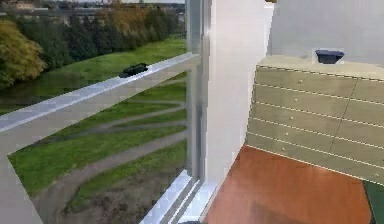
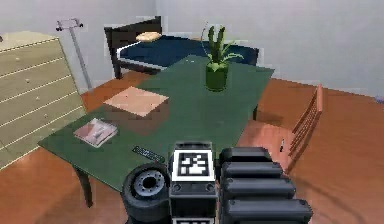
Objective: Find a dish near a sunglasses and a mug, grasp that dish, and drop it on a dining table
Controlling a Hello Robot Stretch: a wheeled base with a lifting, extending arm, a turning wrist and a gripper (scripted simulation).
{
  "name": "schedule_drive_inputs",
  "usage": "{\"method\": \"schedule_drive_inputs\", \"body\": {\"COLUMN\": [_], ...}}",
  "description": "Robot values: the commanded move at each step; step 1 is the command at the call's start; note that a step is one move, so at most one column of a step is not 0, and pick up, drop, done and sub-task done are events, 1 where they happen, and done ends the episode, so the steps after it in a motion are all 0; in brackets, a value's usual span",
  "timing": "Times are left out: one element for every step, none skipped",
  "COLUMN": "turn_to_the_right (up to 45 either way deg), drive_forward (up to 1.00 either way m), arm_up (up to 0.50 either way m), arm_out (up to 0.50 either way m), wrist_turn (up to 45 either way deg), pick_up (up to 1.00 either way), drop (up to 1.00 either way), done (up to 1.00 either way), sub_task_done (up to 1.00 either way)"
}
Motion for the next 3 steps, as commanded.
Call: {"method": "schedule_drive_inputs", "body": {"turn_to_the_right": [27.0,0.0,3.0], "drive_forward": [0.00,1.00,0.00], "arm_up": [0.00,0.00,0.00], "arm_out": [0.00,0.00,0.00], "wrist_turn": [0.0,0.0,0.0], "pick_up": [0.00,0.00,0.00], "drop": [0.00,0.00,0.00], "done": [0.00,0.00,0.00], "sub_task_done": [0.00,0.00,0.00]}}
